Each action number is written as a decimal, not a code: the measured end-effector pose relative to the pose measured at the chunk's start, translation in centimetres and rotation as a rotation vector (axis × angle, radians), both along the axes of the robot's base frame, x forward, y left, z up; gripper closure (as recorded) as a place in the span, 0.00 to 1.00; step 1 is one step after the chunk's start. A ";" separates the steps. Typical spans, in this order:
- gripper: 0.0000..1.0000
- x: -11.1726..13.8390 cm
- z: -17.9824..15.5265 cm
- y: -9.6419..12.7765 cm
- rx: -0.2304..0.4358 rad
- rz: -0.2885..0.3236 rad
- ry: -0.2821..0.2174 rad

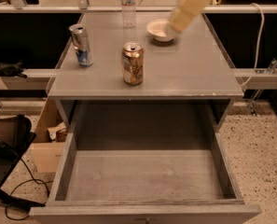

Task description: Place redbull can into top drawer

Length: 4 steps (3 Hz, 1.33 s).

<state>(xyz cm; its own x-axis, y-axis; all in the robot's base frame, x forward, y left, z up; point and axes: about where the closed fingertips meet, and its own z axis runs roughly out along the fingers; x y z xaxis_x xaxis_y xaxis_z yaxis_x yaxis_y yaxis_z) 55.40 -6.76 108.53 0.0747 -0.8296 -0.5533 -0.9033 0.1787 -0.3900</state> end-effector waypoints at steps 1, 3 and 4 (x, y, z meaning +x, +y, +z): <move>0.00 4.6 0.6 6.2 0.112 -0.040 -0.033; 0.00 13.9 -3.2 13.7 0.296 -0.199 -0.027; 0.00 14.1 -2.9 13.8 0.308 -0.202 -0.035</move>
Offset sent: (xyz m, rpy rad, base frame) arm 0.1592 0.1616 -0.0263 0.3258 -0.0136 -0.2578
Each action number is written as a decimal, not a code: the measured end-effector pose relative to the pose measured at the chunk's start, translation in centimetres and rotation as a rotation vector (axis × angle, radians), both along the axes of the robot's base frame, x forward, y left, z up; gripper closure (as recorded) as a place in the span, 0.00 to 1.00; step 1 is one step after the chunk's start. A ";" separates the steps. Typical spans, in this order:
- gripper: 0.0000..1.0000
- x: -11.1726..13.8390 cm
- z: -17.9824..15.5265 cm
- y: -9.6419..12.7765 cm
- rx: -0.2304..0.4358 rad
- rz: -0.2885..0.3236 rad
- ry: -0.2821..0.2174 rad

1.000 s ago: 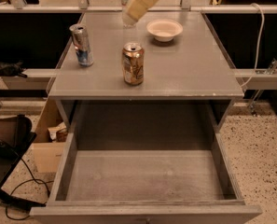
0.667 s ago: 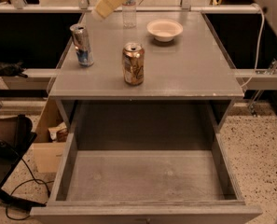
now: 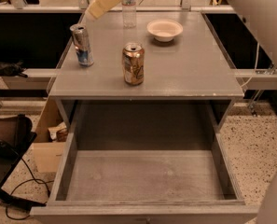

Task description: Place redbull can into top drawer

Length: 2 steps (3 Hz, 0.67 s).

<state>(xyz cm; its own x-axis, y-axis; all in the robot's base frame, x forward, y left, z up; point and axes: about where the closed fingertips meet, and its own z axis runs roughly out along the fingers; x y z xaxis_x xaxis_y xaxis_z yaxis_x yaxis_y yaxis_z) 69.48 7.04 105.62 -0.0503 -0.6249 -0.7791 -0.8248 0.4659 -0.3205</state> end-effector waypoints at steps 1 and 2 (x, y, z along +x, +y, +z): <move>0.00 2.5 -3.0 2.4 0.020 0.044 0.049; 0.00 5.7 -8.8 6.6 0.052 0.102 0.139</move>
Offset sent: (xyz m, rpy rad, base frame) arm 0.1010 0.1144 -0.1604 0.0964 0.2550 0.1681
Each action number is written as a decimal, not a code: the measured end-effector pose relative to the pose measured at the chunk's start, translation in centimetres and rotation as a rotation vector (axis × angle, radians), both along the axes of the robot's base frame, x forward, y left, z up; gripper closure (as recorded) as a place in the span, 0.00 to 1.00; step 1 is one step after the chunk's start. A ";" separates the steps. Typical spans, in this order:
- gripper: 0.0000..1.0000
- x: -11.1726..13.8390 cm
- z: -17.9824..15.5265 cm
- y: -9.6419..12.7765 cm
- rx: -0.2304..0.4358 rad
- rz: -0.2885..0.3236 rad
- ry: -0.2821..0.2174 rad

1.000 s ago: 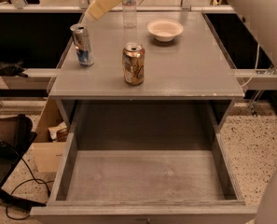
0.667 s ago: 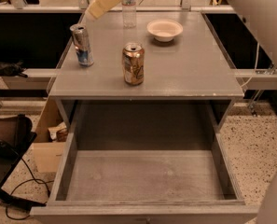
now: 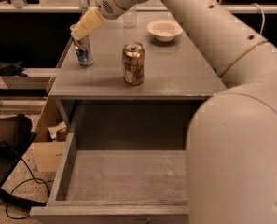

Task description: Place redbull can into top drawer

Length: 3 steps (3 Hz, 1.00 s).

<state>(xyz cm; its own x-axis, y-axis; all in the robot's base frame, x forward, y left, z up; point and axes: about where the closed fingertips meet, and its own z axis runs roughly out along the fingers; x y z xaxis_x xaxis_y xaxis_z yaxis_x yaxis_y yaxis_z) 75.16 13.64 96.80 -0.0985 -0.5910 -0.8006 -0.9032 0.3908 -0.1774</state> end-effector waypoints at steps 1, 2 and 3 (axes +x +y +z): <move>0.00 1.9 -3.9 3.3 -0.007 0.044 0.058; 0.16 2.1 -6.3 5.0 0.009 0.065 0.106; 0.39 0.5 -7.3 5.7 0.033 0.069 0.143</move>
Offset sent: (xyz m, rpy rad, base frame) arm 0.0195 0.0677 -0.0935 0.0276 0.1715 0.0878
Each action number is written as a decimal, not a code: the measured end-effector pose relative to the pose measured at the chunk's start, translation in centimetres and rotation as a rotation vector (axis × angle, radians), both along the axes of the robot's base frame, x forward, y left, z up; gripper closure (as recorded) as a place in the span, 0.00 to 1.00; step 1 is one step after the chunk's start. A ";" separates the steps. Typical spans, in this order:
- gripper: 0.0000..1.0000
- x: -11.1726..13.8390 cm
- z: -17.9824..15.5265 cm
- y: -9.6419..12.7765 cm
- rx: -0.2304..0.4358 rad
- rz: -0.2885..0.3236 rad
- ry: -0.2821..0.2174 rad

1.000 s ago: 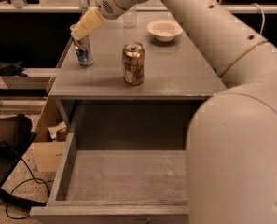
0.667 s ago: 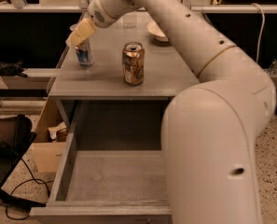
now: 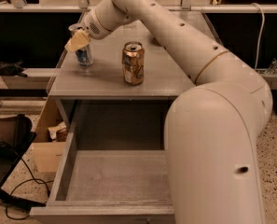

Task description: Place redbull can into top drawer

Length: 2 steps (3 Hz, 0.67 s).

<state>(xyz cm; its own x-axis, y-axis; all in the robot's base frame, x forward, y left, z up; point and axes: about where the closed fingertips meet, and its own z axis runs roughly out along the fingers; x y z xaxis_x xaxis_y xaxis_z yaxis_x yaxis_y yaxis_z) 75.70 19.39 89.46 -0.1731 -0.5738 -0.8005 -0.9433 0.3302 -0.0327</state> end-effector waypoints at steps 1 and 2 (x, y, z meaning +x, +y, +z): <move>0.63 -0.4 -0.8 0.3 -0.006 0.007 0.012; 0.86 -0.4 -0.8 0.3 -0.006 0.007 0.012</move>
Offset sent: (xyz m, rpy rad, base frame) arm -0.0040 0.0031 -0.0080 -0.0061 0.0122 0.0069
